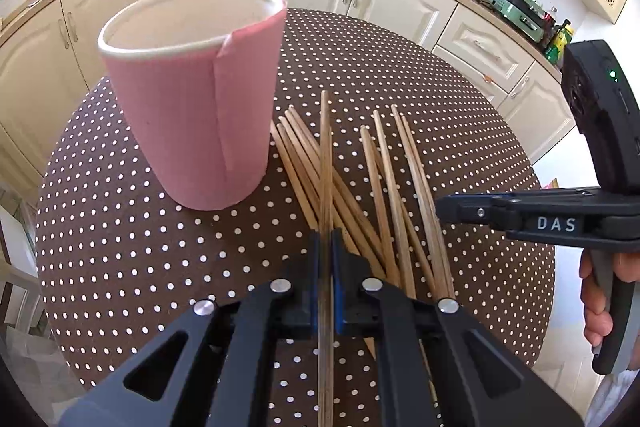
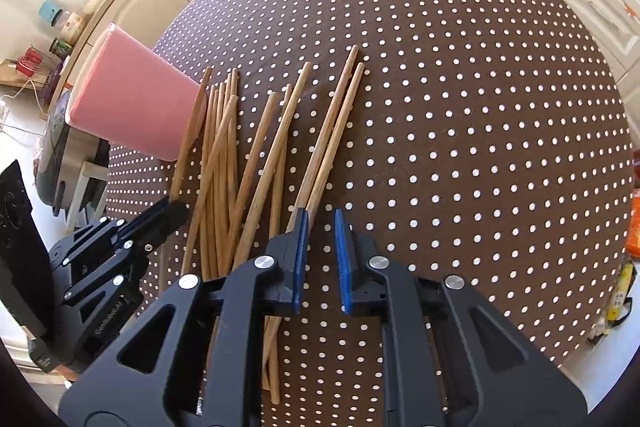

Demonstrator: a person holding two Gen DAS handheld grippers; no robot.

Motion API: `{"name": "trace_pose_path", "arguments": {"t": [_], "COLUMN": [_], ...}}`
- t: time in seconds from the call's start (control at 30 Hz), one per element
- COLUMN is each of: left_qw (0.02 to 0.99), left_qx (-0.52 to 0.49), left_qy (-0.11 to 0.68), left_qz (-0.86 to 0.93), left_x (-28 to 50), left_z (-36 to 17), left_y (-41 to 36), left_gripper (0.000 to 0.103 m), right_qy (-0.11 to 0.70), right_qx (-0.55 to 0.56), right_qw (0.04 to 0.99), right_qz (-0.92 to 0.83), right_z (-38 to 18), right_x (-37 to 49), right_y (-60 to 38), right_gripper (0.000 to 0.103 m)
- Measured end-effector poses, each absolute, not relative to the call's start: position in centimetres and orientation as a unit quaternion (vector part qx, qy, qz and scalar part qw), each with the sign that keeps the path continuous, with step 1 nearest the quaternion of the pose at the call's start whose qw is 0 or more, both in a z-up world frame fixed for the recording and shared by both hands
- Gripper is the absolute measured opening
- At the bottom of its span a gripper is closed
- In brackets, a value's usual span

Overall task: Organize utensils
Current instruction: 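Lower the right gripper onto the chopstick pile and close on chopsticks, then lift the held chopsticks with the right gripper over the pink cup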

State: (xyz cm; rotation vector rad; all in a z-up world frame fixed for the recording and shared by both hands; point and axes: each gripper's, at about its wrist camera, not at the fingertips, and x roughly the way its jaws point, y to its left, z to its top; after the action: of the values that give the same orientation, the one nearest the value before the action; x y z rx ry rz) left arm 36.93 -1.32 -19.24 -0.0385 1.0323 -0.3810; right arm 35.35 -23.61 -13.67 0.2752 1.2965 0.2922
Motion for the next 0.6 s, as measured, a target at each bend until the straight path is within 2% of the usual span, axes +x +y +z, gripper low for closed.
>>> {"name": "trace_pose_path", "arguments": {"t": [0.23, 0.6], "left_qw": [0.853, 0.864], "left_qx": [-0.018, -0.039], "left_qy": [0.490, 0.464], "left_qz": [-0.181, -0.192], "left_x": [36.9, 37.5], "left_z": [-19.0, -17.5], "left_y": [-1.3, -2.1], "left_gripper": [0.006, 0.006], "right_qy": [0.607, 0.604], "right_qx": [0.095, 0.030], "right_qw": [0.780, 0.792], "right_qz": [0.116, 0.091], "right_z": [-13.5, -12.8], "right_x": [35.8, 36.0], "right_y": [-22.5, -18.5], "right_gripper": [0.014, 0.007]}}
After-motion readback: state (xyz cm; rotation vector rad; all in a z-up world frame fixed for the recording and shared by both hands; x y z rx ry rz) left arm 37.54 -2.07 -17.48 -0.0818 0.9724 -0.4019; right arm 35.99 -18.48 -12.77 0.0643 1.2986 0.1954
